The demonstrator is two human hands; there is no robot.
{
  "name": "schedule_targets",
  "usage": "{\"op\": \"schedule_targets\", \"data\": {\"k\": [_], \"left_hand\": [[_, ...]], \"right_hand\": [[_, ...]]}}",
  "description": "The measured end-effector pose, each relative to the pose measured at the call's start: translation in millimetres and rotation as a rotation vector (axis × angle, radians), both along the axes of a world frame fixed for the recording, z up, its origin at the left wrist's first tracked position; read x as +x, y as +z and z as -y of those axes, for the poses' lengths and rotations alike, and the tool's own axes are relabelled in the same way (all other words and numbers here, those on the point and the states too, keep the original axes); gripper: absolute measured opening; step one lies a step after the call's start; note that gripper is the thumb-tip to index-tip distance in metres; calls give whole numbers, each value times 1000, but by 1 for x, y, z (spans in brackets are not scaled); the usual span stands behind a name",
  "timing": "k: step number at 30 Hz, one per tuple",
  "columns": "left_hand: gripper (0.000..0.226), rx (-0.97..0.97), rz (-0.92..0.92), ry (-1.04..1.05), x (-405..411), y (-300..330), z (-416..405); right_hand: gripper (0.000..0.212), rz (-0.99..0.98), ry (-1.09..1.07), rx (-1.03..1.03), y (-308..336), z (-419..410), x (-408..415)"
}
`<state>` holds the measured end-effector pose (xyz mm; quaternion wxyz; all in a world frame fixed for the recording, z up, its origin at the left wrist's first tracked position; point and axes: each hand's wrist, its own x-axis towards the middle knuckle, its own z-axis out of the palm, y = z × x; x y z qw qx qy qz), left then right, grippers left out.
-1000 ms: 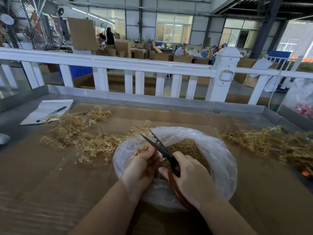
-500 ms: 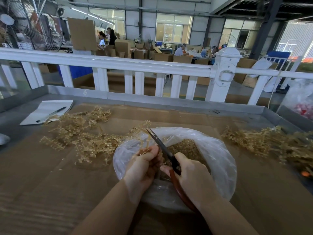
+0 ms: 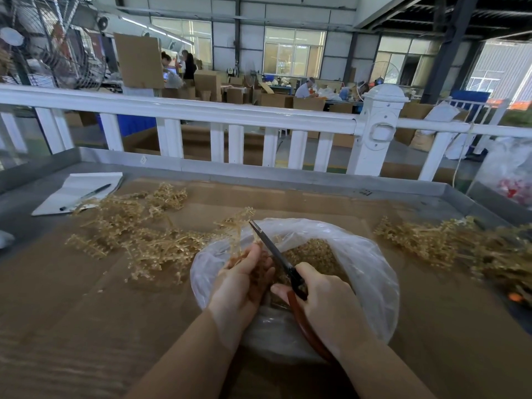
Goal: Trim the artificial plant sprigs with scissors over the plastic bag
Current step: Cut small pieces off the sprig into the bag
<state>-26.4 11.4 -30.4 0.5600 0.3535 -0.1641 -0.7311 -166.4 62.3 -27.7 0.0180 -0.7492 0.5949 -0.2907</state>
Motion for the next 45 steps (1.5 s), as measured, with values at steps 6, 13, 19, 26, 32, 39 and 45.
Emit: {"op": "schedule_targets", "data": {"k": [6,13,19,26,32,39,45], "left_hand": [[13,2,42,6,-2,2,-3],[15,-30,126,-27,-3,2,-4],[31,-18,125,-26,-2,2,-4],[33,-47,105,-48,-2,3,-6],[58,-145,99,-126,-1,2,-7],[50,-272,217,-319,-3,12,-9],[57,-207,155,-314,0,5,-7]], "right_hand": [[31,37,9,4,0,0,-2],[31,55,3,22,3,0,-2],[31,55,-5,48,3,4,-2],[32,84,-38,-17,3,4,-2],[19,227,-33,-65,10,1,3],[18,604,-23,33,25,12,8],[26,645,-119,45,25,15,-2]]}}
